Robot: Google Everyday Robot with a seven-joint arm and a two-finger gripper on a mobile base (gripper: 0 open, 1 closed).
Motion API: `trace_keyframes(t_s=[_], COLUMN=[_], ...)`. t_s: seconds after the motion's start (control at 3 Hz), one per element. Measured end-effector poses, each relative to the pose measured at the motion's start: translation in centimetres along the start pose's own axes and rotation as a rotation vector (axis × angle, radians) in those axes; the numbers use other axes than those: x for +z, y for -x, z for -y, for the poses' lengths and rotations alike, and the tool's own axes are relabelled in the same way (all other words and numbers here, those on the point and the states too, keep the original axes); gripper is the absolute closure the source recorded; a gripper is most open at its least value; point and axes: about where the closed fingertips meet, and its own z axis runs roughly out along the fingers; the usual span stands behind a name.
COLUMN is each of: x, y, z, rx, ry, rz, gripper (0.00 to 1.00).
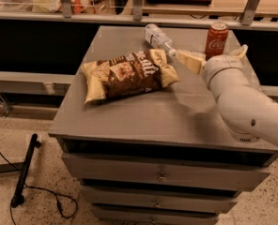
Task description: Knock coke can over
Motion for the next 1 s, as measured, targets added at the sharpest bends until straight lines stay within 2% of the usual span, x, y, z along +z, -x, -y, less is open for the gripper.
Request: trace_keyframes(t_s=[0.33, 0.67, 1.0], x=[2.1, 4.0, 5.8], y=[0.1, -0.5, -1.2], z=[1.2, 2.2, 3.5], rx=[-0.034, -0.061, -0.069], ry=[0.002, 0.025, 0.04], rz=[-0.017, -0.05, -0.07], gripper=[0.0, 0.0, 0.0])
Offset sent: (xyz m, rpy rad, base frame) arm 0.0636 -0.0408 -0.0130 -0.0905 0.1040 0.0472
